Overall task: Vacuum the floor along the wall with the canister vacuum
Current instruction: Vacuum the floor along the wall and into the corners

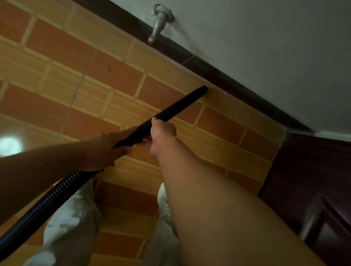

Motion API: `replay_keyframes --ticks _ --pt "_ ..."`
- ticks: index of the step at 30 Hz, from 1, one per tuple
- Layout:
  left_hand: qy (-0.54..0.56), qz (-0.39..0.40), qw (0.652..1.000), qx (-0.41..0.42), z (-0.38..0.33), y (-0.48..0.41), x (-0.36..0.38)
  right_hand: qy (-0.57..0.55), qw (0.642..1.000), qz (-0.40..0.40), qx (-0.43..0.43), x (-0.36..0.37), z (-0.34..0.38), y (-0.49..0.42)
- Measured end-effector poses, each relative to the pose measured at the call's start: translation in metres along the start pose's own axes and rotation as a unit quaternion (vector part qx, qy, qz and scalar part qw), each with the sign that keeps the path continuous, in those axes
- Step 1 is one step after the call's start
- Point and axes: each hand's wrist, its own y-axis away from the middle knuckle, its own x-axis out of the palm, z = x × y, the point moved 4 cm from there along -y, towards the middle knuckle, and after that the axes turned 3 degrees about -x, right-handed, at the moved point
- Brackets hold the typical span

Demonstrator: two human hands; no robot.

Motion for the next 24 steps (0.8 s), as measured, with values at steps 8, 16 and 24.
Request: replay_keyframes --ticks 8,16,24 --pt "-0.021 0.006 1.0 -0.004 -0.034 -0.025 0.036 -0.031 0.999 -0.011 -0.003 -0.049 -0.005 -0.022" --pt "-0.047 0.007 0.999 -0.012 -0.067 -0.062 0.077 -0.062 0.998 0.002 -0.017 -0.11 -0.003 -0.055" --pt "-0.076 -0.008 0.997 -0.006 -0.1 -0.091 0.112 -0.101 0.995 0.012 -0.003 -0.163 -0.001 -0.069"
